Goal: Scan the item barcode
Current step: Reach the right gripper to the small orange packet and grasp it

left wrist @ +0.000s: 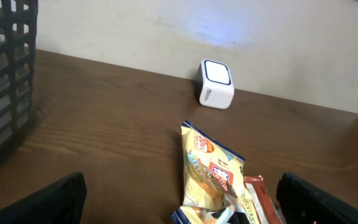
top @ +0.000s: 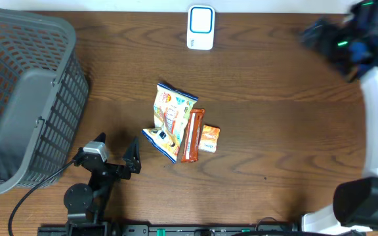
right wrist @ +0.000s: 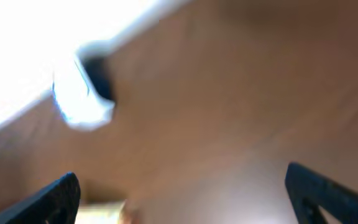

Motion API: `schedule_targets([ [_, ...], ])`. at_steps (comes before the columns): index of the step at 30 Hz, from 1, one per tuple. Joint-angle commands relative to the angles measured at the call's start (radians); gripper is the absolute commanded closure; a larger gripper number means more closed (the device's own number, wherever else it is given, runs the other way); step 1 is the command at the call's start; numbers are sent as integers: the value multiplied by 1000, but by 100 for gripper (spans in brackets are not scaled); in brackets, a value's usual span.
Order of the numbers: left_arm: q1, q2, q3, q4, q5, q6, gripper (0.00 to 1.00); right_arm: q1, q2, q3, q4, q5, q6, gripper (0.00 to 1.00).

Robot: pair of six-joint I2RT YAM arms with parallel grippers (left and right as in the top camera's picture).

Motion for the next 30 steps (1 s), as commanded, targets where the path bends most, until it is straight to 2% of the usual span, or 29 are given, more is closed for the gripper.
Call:
schedule_targets([
  [1,5,-1,-28,-11,16,2,2,127,48,-63,-82,-74,241,1],
  [4,5,-1,-28,-11,16,2,2,237,58,-130,-88,-31,209,1],
  [6,5,-1,-28,-11,16,2,2,299,58,-176,-60,-1,139,1],
  [8,5,-1,-28,-11,16,2,2,372,58,-226,-6,16,-64,1],
  [13,5,-1,-28,-11,16,2,2,500,61,-320,57,120,-313,1],
  [15,5,-1,-28,-11,16,2,2,529,61,-352,97,163,-517,4],
  [16,5,-1,-28,-11,16,2,2,539,61,-367,105,165,-620,1],
  [18,5,-1,-28,-11,16,2,2,553,61,-403,127,151,-805,1],
  [21,5,-1,-28,-11,16,2,2,560,65,-440,164,76,-998,1],
  [23,5,-1,-28,-11,16,2,2,558,71,-444,163,-14,-1089,1],
  [27,5,-1,-28,-11,16,2,2,551,81,-444,163,-205,-1176,1],
  [30,5,-1,-28,-11,16,2,2,557,103,-444,175,-231,-1208,1],
])
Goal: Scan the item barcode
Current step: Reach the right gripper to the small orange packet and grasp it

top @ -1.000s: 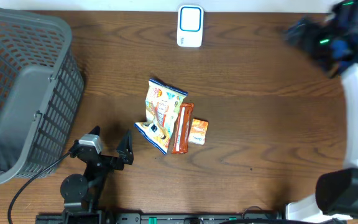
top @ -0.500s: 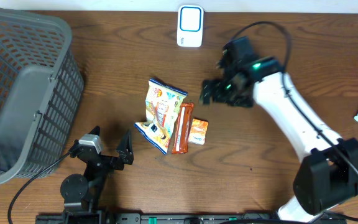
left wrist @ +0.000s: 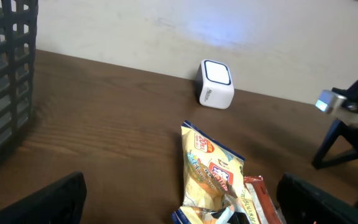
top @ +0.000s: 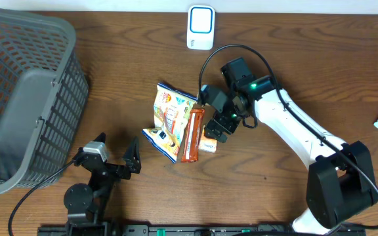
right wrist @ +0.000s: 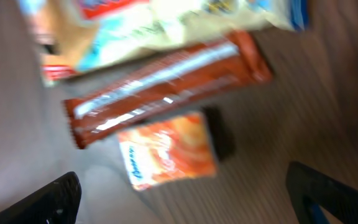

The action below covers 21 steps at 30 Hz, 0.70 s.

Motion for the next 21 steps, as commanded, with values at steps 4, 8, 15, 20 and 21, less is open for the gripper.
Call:
schedule_targets([
  [4,5,-1,-28,-11,16,2,2,10,100,-4,45,-63,-124,1],
  [8,5,-1,-28,-11,16,2,2,3,180,-3,57,-35,-124,4],
  [15,5,-1,-28,-11,16,2,2,-3,232,-3,47,-48,-125,14],
  [20,5,-1,-28,-11,16,2,2,-1,239,-3,47,-55,-123,56],
  [21,5,-1,-28,-11,16,2,2,-1,239,-3,46,-58,-122,61],
])
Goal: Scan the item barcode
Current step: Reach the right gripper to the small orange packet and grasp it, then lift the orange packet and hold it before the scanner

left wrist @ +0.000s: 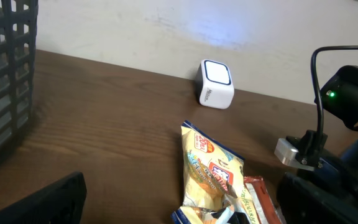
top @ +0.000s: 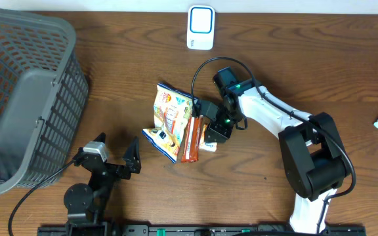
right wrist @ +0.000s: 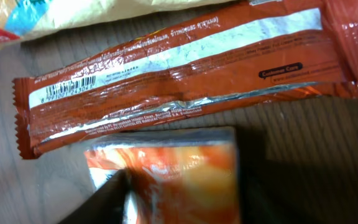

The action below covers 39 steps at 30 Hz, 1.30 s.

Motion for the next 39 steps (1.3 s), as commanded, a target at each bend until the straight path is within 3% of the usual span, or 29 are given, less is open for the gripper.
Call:
schedule_targets([
  [1,5,-1,-28,-11,16,2,2,-2,19,-3,1,-21,0,66],
  [4,5,-1,-28,-11,16,2,2,-2,19,-3,2,-21,26,87],
  [5,5,-1,-28,-11,16,2,2,-2,19,2,1,-20,50,98],
  [14,5,-1,-28,-11,16,2,2,-39,19,146,-92,-19,367,99],
  [16,5,-1,-28,-11,16,2,2,-53,19,169,-110,2,489,99],
  [20,5,-1,-28,-11,16,2,2,-100,19,183,-150,134,881,99],
  [24,5,-1,-28,-11,16,2,2,-169,19,183,-251,94,1200,99],
  [28,5,-1,-28,-11,16,2,2,-230,19,183,-343,-64,1287,99],
  [34,5,-1,-28,-11,16,2,2,-295,19,183,-661,-167,1428,98],
  [39,5,-1,-28,-11,16,2,2,-305,19,182,-847,-164,1413,99],
])
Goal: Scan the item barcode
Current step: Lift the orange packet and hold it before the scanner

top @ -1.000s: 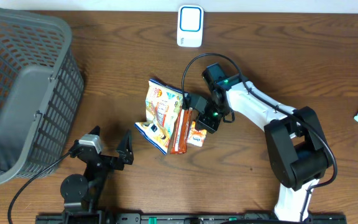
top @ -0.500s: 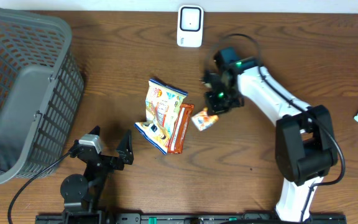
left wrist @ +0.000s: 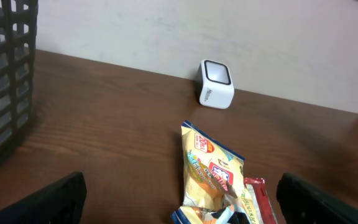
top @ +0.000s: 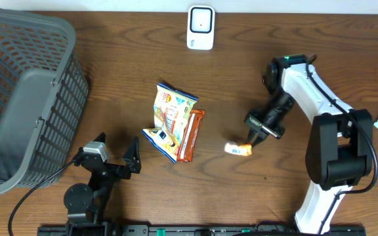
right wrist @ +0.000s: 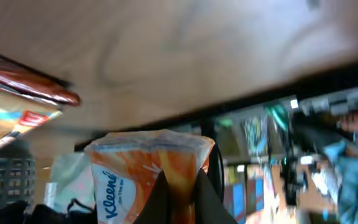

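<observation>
The orange Kleenex tissue pack (top: 239, 149) hangs in my right gripper (top: 252, 139), which is shut on it right of the snack pile. In the right wrist view the pack (right wrist: 138, 171) fills the lower middle, pinched between the dark fingers (right wrist: 166, 199). The white barcode scanner (top: 201, 27) stands at the table's far edge, also seen in the left wrist view (left wrist: 216, 84). My left gripper (top: 113, 160) rests open near the front edge, nothing between its fingers.
A yellow chip bag (top: 168, 120) and a red snack bar (top: 191, 134) lie together mid-table. A grey mesh basket (top: 25, 98) stands at the left. A pale packet lies at the right edge.
My right gripper was down on the tissue pack beside the red bar. Now it holds the pack off the pile, well to the right. The left arm has not moved.
First the right arm was at the far right corner and the tissue pack lay by the red bar. Then the right gripper was over the pack, open, then down on it. Now it holds the pack away from the pile, to the right.
</observation>
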Motion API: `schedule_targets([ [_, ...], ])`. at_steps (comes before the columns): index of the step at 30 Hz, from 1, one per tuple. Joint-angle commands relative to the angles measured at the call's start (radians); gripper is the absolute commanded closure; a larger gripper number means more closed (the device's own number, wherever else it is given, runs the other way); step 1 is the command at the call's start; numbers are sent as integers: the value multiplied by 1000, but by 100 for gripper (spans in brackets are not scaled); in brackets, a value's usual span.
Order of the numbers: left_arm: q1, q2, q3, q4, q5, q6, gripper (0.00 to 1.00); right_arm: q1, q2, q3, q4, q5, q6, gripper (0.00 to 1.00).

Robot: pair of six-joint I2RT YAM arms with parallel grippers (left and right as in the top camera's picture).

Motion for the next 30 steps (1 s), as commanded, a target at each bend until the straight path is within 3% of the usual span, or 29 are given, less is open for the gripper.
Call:
schedule_targets([
  [1,5,-1,-28,-11,16,2,2,-3,9,10,-43,-34,42,99],
  [10,5,-1,-28,-11,16,2,2,11,9,11,25,-23,-1,99],
  [23,5,-1,-28,-11,16,2,2,29,9,10,937,-18,-114,99],
  [30,5,-1,-28,-11,16,2,2,89,9,10,1360,208,-253,99],
])
